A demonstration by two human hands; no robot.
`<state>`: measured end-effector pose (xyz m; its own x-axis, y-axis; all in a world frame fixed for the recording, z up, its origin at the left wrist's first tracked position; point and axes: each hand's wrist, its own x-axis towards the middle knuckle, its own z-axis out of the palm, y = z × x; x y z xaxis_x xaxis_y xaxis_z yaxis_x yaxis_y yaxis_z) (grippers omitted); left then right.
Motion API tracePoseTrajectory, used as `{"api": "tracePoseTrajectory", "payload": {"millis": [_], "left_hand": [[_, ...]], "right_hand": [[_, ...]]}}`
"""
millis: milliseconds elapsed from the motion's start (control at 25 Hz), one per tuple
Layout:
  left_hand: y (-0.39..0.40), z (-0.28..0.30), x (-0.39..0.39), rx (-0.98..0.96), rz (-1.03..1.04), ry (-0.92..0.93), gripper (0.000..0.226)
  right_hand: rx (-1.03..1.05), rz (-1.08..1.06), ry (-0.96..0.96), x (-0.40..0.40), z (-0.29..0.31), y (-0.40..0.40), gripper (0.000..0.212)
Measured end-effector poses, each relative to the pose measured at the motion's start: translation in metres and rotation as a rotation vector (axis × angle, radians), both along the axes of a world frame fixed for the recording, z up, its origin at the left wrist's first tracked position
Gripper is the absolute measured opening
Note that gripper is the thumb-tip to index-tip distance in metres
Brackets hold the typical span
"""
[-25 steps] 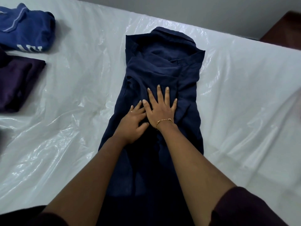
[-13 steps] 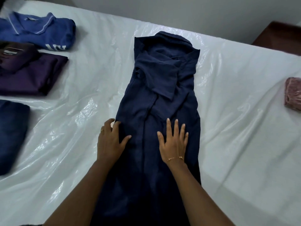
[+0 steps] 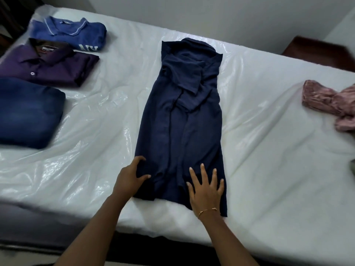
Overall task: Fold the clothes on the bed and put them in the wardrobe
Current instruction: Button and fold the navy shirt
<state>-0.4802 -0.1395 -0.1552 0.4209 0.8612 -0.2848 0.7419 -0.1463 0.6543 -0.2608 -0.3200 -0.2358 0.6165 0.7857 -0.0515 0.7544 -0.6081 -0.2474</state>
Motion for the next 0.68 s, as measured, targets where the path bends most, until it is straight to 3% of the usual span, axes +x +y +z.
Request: {"api": "tracePoseTrajectory", "payload": {"millis": [80,200,320,440,560,680], "left_hand": [[-0.004,0.006,-0.009,-0.105,0.032,-0.061,0.055],[-0.012,0.023,-0.017,-0.184,0.051,-0.110,0.041],[-0.016,0.045,-0.017,-0.351,0.134,-0.228,0.024],[-0.004,0.070,-0.014,-0.618,0.174,-0.357,0.018],[0.029,0.098,0.000,-0.742,0.195,-0.455,0.017],[0.074,0.119,0.035,-0.770,0.287,-0.536,0.015]], "right_hand": [[0.000,-0.166,0.011,0.007,0.002,-0.004,0.052],[0.048,-0.347,0.142,0.030,0.003,-0.008,0.073],[0.024,-0.481,0.540,0.059,0.017,-0.001,0.081],[-0.121,-0.484,0.922,0.083,0.066,0.009,0.058],[0.081,-0.587,1.295,0.118,0.113,0.023,0.025],[0.347,-0.665,1.618,0.156,0.143,0.061,0.023]]}}
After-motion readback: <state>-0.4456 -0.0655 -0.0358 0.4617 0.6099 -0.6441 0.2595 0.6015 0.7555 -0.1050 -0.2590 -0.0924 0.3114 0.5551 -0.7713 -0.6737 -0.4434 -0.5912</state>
